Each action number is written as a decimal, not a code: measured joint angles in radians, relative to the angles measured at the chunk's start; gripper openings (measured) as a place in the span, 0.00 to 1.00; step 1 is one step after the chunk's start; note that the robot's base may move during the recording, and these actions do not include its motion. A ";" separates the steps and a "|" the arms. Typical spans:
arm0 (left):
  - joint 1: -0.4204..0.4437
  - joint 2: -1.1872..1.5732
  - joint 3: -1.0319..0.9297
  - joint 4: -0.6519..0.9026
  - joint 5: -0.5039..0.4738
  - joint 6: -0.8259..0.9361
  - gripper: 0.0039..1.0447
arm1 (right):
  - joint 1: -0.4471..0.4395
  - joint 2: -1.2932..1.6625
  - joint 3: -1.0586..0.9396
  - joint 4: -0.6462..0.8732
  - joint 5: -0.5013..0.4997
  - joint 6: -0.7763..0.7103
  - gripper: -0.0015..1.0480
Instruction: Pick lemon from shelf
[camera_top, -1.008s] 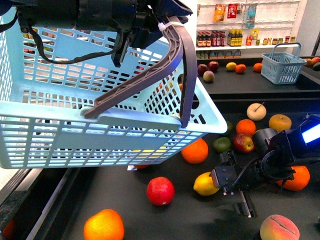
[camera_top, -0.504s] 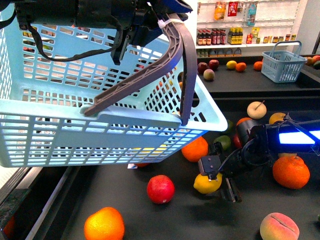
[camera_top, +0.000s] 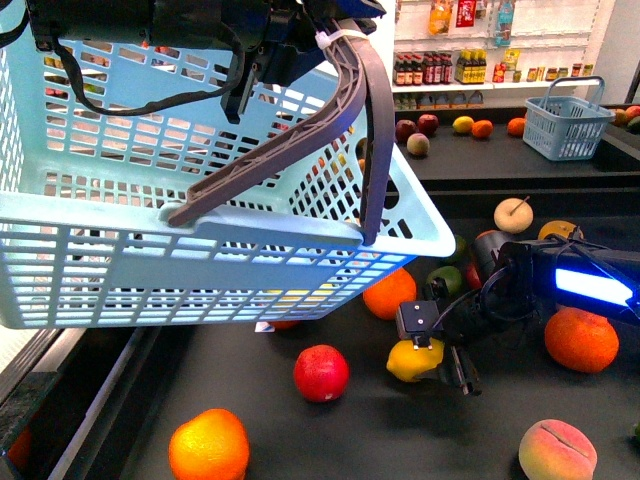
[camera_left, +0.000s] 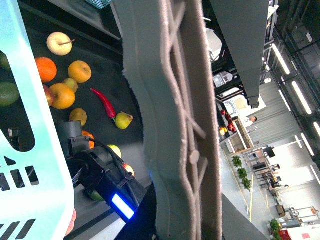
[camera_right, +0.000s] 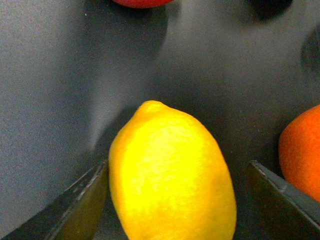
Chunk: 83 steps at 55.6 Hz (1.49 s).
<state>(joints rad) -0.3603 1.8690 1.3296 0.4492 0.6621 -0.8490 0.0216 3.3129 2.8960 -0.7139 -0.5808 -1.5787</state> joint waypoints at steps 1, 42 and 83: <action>0.000 0.000 0.000 0.000 0.000 0.000 0.08 | 0.000 0.000 0.000 -0.002 0.001 0.004 0.69; 0.000 0.000 0.000 0.000 0.000 0.000 0.08 | -0.123 -0.833 -1.213 0.916 0.091 0.442 0.56; 0.000 0.000 0.000 0.000 0.000 0.000 0.08 | 0.129 -1.631 -1.960 1.261 0.206 1.501 0.56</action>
<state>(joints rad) -0.3603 1.8690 1.3296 0.4492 0.6624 -0.8494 0.1501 1.6821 0.9356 0.5472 -0.3748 -0.0772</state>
